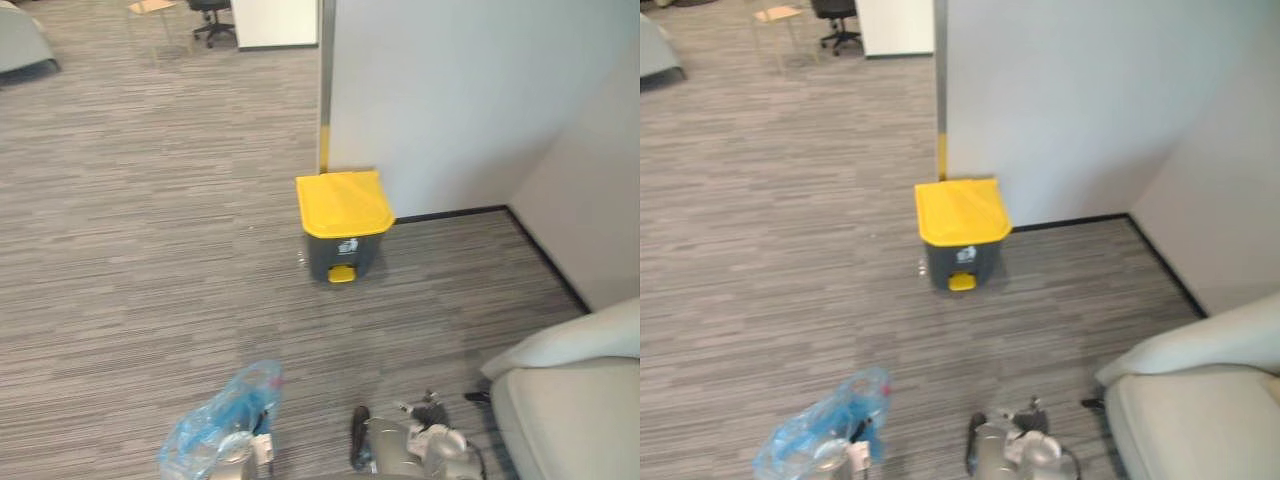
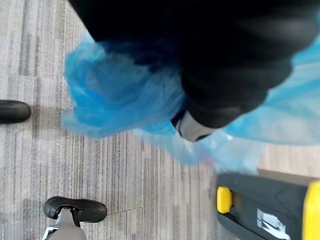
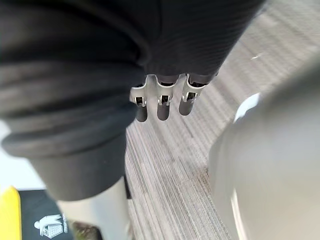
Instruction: Gather rubbish on tea table into small bin, then transfer packed bag to large trash can.
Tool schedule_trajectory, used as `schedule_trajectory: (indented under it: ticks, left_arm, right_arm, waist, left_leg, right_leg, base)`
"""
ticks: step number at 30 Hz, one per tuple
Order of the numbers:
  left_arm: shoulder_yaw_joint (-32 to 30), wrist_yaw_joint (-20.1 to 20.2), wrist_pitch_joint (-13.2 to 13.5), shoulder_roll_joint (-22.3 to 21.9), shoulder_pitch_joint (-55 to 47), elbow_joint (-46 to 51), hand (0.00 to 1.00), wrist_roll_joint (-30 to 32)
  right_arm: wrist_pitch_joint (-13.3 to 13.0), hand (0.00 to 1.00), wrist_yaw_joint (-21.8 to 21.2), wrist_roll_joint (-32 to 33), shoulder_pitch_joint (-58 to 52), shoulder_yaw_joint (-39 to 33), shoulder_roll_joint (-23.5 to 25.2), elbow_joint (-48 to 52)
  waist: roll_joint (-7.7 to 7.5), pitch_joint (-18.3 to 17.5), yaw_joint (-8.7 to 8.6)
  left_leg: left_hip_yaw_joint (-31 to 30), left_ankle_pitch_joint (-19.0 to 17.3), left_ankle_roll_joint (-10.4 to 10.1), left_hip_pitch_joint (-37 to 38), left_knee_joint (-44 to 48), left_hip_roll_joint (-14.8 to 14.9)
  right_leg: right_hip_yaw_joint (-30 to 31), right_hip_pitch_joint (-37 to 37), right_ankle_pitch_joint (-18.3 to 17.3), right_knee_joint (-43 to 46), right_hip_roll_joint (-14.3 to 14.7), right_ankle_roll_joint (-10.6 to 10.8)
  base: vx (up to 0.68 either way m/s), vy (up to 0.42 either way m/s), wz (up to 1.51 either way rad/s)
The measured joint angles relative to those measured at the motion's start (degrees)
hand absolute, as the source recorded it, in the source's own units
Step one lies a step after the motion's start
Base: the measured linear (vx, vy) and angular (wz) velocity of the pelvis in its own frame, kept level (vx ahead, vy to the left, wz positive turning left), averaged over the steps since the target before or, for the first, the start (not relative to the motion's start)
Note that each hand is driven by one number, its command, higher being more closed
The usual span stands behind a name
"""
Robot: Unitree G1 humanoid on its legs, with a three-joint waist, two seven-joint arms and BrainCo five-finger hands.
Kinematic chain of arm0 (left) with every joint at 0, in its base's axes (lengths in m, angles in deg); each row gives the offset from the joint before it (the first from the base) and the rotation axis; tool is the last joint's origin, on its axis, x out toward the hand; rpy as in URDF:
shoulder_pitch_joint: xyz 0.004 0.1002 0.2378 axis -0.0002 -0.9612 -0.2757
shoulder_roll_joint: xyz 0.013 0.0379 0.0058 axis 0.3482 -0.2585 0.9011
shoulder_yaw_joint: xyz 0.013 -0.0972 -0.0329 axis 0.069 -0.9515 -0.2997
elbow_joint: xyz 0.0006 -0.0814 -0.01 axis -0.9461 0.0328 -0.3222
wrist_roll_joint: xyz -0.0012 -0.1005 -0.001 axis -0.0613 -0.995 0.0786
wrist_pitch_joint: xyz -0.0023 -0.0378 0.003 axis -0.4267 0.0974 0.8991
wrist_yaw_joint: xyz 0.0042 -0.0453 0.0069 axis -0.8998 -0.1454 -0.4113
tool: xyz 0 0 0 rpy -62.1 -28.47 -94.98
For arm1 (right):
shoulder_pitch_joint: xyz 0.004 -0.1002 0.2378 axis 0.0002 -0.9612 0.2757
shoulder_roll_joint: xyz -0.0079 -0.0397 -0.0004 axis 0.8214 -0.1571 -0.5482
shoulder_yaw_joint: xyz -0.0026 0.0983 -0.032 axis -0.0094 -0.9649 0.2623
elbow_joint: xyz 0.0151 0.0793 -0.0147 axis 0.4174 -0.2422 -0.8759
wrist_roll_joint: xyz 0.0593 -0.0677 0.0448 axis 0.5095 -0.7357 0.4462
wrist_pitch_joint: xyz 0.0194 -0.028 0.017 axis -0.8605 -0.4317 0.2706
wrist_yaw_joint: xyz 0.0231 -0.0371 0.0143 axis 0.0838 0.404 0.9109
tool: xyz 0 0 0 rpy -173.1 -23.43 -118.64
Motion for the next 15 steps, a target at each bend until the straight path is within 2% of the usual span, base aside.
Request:
schedule_trajectory:
  ticks: [1,2,3,4,6,7,8,9,10,11,12,13,15]
  left_arm:
    - [-0.06,0.02,0.01,0.19,-0.04,0.05,1.00,0.23]
    - [-0.08,0.06,-0.01,0.32,0.01,0.06,1.00,0.33]
    - [-0.09,0.18,-0.06,0.36,0.31,0.25,1.00,0.34]
    - [-0.24,0.37,-0.05,0.42,0.24,1.60,1.00,0.36]
    - [-0.37,0.51,0.05,0.41,0.17,3.21,1.00,0.36]
    - [-0.23,0.69,0.05,0.40,0.02,3.60,1.00,0.36]
    - [-0.12,1.09,0.05,0.40,0.06,3.76,1.00,0.36]
    - [-0.08,1.11,0.04,0.41,0.14,3.81,1.00,0.37]
    - [-0.07,1.11,0.02,0.41,0.48,4.14,1.00,0.39]
    - [-0.06,1.11,0.00,0.39,0.43,4.18,1.00,0.39]
    - [-0.02,1.11,0.01,0.22,0.21,4.19,1.00,0.41]
    - [-0.22,0.99,0.05,0.59,0.05,4.28,1.00,0.42]
    - [-0.04,0.97,0.04,0.96,0.80,4.31,1.00,0.42]
  right_arm:
    - [0.01,0.00,0.00,0.03,-0.06,-0.16,0.09,0.13]
    - [0.03,0.00,0.00,0.04,-0.15,-0.16,0.12,0.15]
    - [0.20,0.00,0.01,0.05,-0.88,0.08,0.22,0.15]
    - [0.43,0.00,0.09,0.15,-1.42,0.85,0.32,0.15]
    - [0.72,0.00,0.28,0.22,-1.68,1.37,1.18,-0.06]
    - [0.75,0.00,0.36,0.30,-1.69,1.54,1.37,-0.03]
    - [0.85,0.00,0.41,0.74,-1.77,1.47,1.69,0.02]
    - [0.88,0.00,0.47,0.89,-1.63,1.43,1.76,0.14]
    - [0.97,0.00,0.58,1.19,-1.49,0.93,1.92,0.23]
    - [0.97,0.00,0.63,1.19,-2.12,0.70,1.95,0.25]
    - [0.91,0.00,0.65,1.19,-2.62,0.55,1.67,0.70]
    - [1.09,0.00,0.66,1.22,-2.86,0.56,1.64,0.32]
    - [1.05,0.00,0.61,1.16,-3.67,0.49,2.53,0.64]
  waist:
    - [0.29,0.00,-0.66]
    - [0.37,0.03,-0.94]
    - [0.29,0.09,-0.98]
    - [-0.14,0.37,-0.21]
    - [-1.07,0.75,0.46]
    - [-1.30,0.79,0.44]
    - [-1.91,1.07,0.52]
    - [-1.86,1.04,0.52]
    - [-1.85,1.06,0.56]
    - [-1.96,1.12,0.58]
    - [-1.04,0.53,0.77]
    - [-2.03,-0.21,1.80]
    - [-3.72,-1.41,1.71]
  left_leg:
    - [-1.99,0.28,-0.18,-3.08,7.89,1.70]
    - [-2.88,0.73,-0.90,-4.71,11.74,2.49]
    - [-4.79,5.75,-3.80,-10.74,25.39,4.92]
    - [-4.35,6.50,-4.64,-14.89,35.04,7.05]
    - [-0.61,4.59,-4.50,-20.16,41.34,8.47]
    - [1.39,3.55,-3.79,-21.81,40.10,8.67]
    - [4.65,2.23,-3.04,-22.96,34.87,8.87]
    - [5.81,1.72,-2.86,-23.44,31.36,8.78]
    - [7.29,1.93,-2.16,-24.00,21.06,7.39]
    - [7.11,3.37,-1.29,-23.94,15.20,6.29]
    - [6.51,10.32,-0.32,-24.01,6.37,4.78]
    - [5.67,12.94,-0.99,-23.79,6.08,2.90]
    - [6.43,11.94,0.15,-23.40,4.91,0.97]
  right_leg:
    - [-1.73,1.85,-1.36,-0.32,0.31,-0.44]
    - [-2.69,2.85,-1.73,-0.73,0.41,-0.55]
    - [-4.02,7.07,-2.76,-3.35,1.63,-1.34]
    - [-4.13,10.84,-3.10,-5.93,2.53,-1.82]
    - [-3.96,16.59,-3.13,-10.38,2.78,-1.92]
    - [-3.85,18.46,-3.04,-11.88,2.62,-1.83]
    - [-3.54,20.56,-2.97,-13.54,2.21,-1.71]
    - [-3.39,21.49,-2.93,-14.16,2.06,-1.65]
    - [-3.08,23.45,-2.93,-15.20,1.34,-1.44]
    - [-2.86,24.13,-2.93,-15.43,0.94,-1.05]
    - [-2.10,24.62,-3.62,-15.39,1.00,0.74]
    - [-0.08,24.63,-4.90,-15.38,0.12,3.02]
    - [0.40,24.22,-5.11,-14.95,-2.33,3.59]
  base:
    - [0.43,-0.249,0.53]
    - [0.43,-0.247,0.67]
    - [0.44,-0.200,0.44]
    - [0.44,-0.169,0.26]
    - [0.40,-0.084,-0.12]
    - [0.43,-0.043,-0.19]
    - [0.35,-0.002,-0.18]
    - [0.35,0.062,-0.26]
    - [0.35,0.123,-0.22]
    - [0.41,0.192,-0.32]
    - [0.31,0.180,-0.40]
    - [0.24,0.145,-0.25]
    - [0.30,0.180,0.00]
